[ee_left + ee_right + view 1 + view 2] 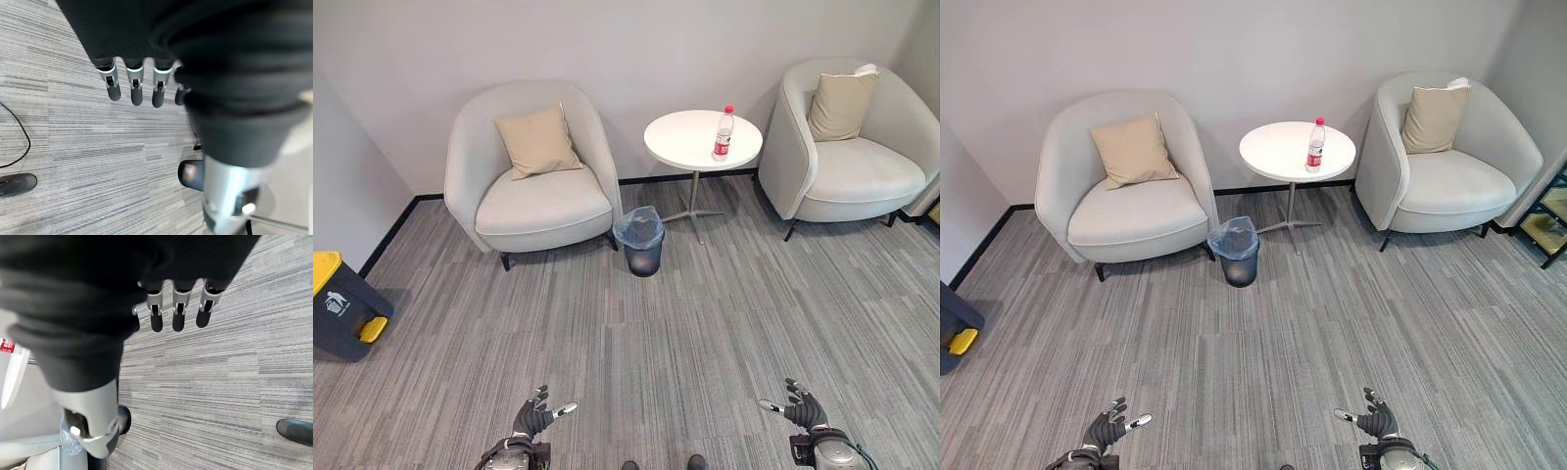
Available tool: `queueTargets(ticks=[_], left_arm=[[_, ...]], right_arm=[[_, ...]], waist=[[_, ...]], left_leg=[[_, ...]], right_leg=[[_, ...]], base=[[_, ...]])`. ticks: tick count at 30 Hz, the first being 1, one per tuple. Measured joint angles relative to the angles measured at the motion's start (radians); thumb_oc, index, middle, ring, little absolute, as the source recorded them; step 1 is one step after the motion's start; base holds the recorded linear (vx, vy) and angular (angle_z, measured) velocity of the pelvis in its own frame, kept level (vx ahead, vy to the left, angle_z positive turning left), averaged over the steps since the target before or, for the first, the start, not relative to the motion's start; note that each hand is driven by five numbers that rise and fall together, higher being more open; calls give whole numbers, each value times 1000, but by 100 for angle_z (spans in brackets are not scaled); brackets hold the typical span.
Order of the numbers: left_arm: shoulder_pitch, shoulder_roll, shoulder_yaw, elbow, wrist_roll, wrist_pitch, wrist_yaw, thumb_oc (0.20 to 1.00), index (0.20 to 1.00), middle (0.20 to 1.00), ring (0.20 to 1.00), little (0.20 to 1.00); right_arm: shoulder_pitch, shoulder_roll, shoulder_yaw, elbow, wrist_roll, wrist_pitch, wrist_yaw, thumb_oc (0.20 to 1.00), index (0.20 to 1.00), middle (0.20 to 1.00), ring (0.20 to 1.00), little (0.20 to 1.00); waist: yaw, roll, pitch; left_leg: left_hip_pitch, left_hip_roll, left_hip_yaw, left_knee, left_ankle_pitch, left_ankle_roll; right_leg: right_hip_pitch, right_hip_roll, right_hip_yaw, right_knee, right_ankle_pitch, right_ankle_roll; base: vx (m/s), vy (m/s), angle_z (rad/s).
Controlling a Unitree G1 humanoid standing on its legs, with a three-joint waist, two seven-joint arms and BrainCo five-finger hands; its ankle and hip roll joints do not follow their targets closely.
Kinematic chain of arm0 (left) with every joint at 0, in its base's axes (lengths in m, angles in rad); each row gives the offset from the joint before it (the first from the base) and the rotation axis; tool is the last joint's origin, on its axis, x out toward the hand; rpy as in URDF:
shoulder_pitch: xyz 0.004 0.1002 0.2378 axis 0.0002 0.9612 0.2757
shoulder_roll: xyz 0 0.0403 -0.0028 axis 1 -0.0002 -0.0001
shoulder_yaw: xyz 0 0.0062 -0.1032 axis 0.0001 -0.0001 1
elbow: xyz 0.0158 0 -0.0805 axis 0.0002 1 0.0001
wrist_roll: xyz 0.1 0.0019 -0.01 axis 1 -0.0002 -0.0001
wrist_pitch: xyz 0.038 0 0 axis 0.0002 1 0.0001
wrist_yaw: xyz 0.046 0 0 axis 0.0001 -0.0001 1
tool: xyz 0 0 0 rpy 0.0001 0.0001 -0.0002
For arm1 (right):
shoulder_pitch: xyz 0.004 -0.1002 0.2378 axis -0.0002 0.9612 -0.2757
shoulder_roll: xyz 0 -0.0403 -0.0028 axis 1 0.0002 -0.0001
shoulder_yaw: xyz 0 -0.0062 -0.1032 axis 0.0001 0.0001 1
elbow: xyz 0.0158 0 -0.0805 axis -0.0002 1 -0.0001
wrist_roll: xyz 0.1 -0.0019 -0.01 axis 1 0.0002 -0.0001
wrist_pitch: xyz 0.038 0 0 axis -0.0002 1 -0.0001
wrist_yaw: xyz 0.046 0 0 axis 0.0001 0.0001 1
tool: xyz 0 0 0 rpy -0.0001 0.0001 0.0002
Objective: Gather garbage on tea table into small bin, then transfer packed bag to large trash can.
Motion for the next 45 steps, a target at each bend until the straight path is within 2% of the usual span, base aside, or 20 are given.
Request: queueTargets(ticks=[8, 12, 15, 21, 23, 26, 28, 29, 30, 32, 34, 35, 36, 37, 38, 39, 40, 42, 43, 45], left_arm=[[0, 0, 0, -1, 0, 0, 0, 1000, 1000, 1000, 1000, 1000], [1, 0, 1, 0, -1, 1, 1, 1000, 1000, 1000, 1000, 1000], [-7, 1, 2, 0, -1, 1, 6, 1000, 1000, 1000, 1000, 1000], [-23, 7, 2, 0, -10, 1, 8, 1000, 1000, 1000, 1000, 1000], [-38, 8, 2, 0, -33, 1, 8, 1000, 1000, 1000, 1000, 1000], [-57, 12, 2, 0, -35, 0, 9, 1000, 1000, 1000, 1000, 1000], [-82, 15, 6, 1, -35, 0, 11, 1000, 1000, 1000, 1000, 1000], [-97, 15, 8, 2, -36, -1, 19, 1000, 1000, 1000, 1000, 1000], [-93, 15, 8, 2, -36, -1, 23, 1000, 1000, 1000, 1000, 1000], [-95, 16, 11, 4, -37, -2, 31, 1000, 1000, 1000, 1000, 1000], [-96, 14, 28, 4, -40, -3, 39, 1000, 1000, 1000, 1000, 1000], [-103, 6, 41, 15, -41, -4, 40, 1000, 1000, 1000, 1000, 1000], [-110, -1, 37, 29, -41, -3, 42, 1000, 1000, 1000, 1000, 1000], [-102, -4, 33, 21, -41, -5, 41, 1000, 1000, 1000, 1000, 1000], [-90, -25, 26, 32, -41, -9, 39, 1000, 1000, 1000, 1000, 1000], [-105, -27, 15, 30, -45, -9, 38, 1000, 1000, 1000, 1000, 1000], [-107, -32, 3, 22, -45, -11, 34, 1000, 1000, 1000, 1000, 1000], [-106, -42, -3, 31, -45, -8, 28, 1000, 1000, 1000, 1000, 1000], [-116, -42, -3, 31, -45, -8, 27, 1000, 1000, 1000, 1000, 1000], [-133, -39, -3, 17, -45, -9, 27, 1000, 1000, 1000, 1000, 1000]], right_arm=[[0, 17, -2, 0, 2, 0, -1, 1000, 1000, 1000, 1000, 1000], [-1, 16, -4, 2, 3, 0, -2, 1000, 1000, 1000, 1000, 1000], [-15, 17, -23, 14, 23, 1, -6, 1000, 1000, 1000, 1000, 1000], [-45, 15, -35, 15, 40, 2, -11, 1000, 1000, 1000, 1000, 1000], [-55, 15, -35, 15, 40, 2, -11, 1000, 1000, 1000, 1000, 1000], [-81, 16, -34, 12, 40, 2, -11, 1000, 1000, 1000, 1000, 1000], [-111, 18, -32, 13, 40, 2, -12, 1000, 1000, 1000, 1000, 1000], [-125, 19, -31, 10, 39, 2, -11, 1000, 1000, 1000, 1000, 1000], [-134, 19, -30, 9, 39, 2, -10, 1000, 1000, 1000, 1000, 1000], [-133, 20, -28, -10, 39, 2, -12, 1000, 1000, 1000, 1000, 1000], [-132, 22, 9, -10, 38, 2, -12, 1000, 1000, 1000, 1000, 1000], [-136, 23, 9, -10, 34, 3, -13, 1000, 1000, 1000, 1000, 1000], [-132, 22, 9, -13, 20, 3, -15, 1000, 1000, 1000, 1000, 1000], [-111, 22, 9, -14, 19, 4, -17, 1000, 1000, 1000, 1000, 1000], [-93, 15, 8, -11, 19, 3, -22, 1000, 1000, 1000, 1000, 1000], [-97, 18, 1, -19, 20, -2, -24, 1000, 1000, 1000, 1000, 1000], [-109, 7, 8, -24, 20, -3, -24, 1000, 1000, 1000, 1000, 1000], [-135, -8, 11, -38, 20, -7, -27, 1000, 1000, 1000, 1000, 1000], [-138, -13, 11, -38, 20, -6, -30, 1000, 1000, 1000, 1000, 1000], [-145, -13, 13, -39, 20, -6, -31, 1000, 1000, 1000, 1000, 1000]], waist=[[1, -6, -4], [2, -8, -3], [3, -10, -2], [5, -17, 49], [4, -14, 55], [3, -7, 78], [1, -10, 107], [0, -12, 112], [5, -14, 112], [2, -26, 117], [-5, -42, 115], [-7, -32, 120], [-22, -11, 123], [-24, -10, 121], [-22, 8, 102], [-21, -24, 93], [2, -35, 91], [-5, -36, 90], [-5, -33, 89], [3, -46, 94]], left_leg=[[1, 0, 5, 0, 1, 2], [-4, 0, 21, 0, -6, -1], [-54, -4, 32, 10, -2, 3], [-74, -11, 56, 9, -1, 11], [-89, -14, 61, 8, -4, 13], [-94, -12, 87, 8, -5, 21], [-88, -11, 114, 8, -10, 29], [-82, -4, 140, 7, -21, 22], [-75, -4, 162, 7, -22, 30], [-48, -6, 189, 5, -46, 18], [-27, 13, 199, 7, -74, 0], [-17, 40, 196, 7, -85, -11], [-6, 82, 183, 16, -98, -32], [33, 101, 168, 14, -110, -55], [75, 162, 126, 70, -104, -81], [-67, 184, 36, 357, -102, -113], [-140, 179, 16, 489, -102, -137], [-219, 166, -3, 592, -83, -181], [-258, 168, 6, 635, -84, -178], [-309, 148, 25, 577, -101, -150]], right_leg=[[-8, 0, 4, 0, 0, 3], [-19, 0, 16, 0, -8, -10], [-74, -3, 34, 0, 6, -4], [-107, -5, 63, 3, 17, 5], [-124, -7, 72, 6, 27, 20], [-171, -6, 87, 70, 23, 25], [-222, -10, 85, 166, -17, 54], [-254, -23, 49, 219, -68, 74], [-278, -41, 3, 245, -85, 77], [-303, -87, -24, 237, -85, 79], [-310, -121, -106, 187, -23, 90], [-329, -121, -163, 228, -13, 87], [-360, -116, -176, 273, -29, 85], [-333, -111, -192, 237, -29, 84], [-230, -48, -211, 187, -11, -14], [-181, -39, -218, 137, -26, -46], [-171, -33, -210, 128, -15, -69], [-119, -13, -215, 106, -36, -98], [-91, 1, -219, 85, -45, -110], [-45, 17, -215, 38, -48, -115]], base=[[26, 19, -1], [9, 38, -10], [-11, 74, -15], [-4, 85, -15], [7, 82, -9], [37, 60, -26], [191, 10, -35], [216, -43, -51], [112, -60, -49], [182, -111, -52], [357, -247, -42], [435, -333, -9], [334, -285, 10], [447, -537, 36], [395, -517, 45], [392, -516, 9], [188, -196, -20], [200, -136, -21], [223, -103, 6], [250, -78, -5]])
